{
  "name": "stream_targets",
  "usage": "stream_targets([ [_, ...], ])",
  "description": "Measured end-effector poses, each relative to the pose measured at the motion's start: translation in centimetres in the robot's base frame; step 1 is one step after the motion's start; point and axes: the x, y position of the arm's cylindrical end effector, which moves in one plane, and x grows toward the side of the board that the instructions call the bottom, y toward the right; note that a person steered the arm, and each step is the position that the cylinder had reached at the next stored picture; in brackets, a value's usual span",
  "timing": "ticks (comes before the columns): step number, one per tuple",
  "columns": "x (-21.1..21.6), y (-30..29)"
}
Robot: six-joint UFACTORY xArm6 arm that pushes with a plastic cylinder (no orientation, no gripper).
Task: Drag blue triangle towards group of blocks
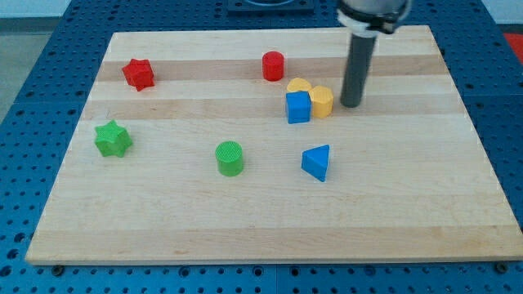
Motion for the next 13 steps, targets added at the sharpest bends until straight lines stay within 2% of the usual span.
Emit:
stream_targets([
  [1,4.9,4.3],
  [2,11.8,3.1],
  [3,15.3,-2.0],
  [4,15.5,-8.6],
  [5,12.3,-9.8],
  [6,8.8,-6.8],
  [7,7.2,-6.5],
  [9,10.7,-4.0],
  [10,10.1,-0.6],
  [11,7.7,0.4],
  [13,6.1,-1.3],
])
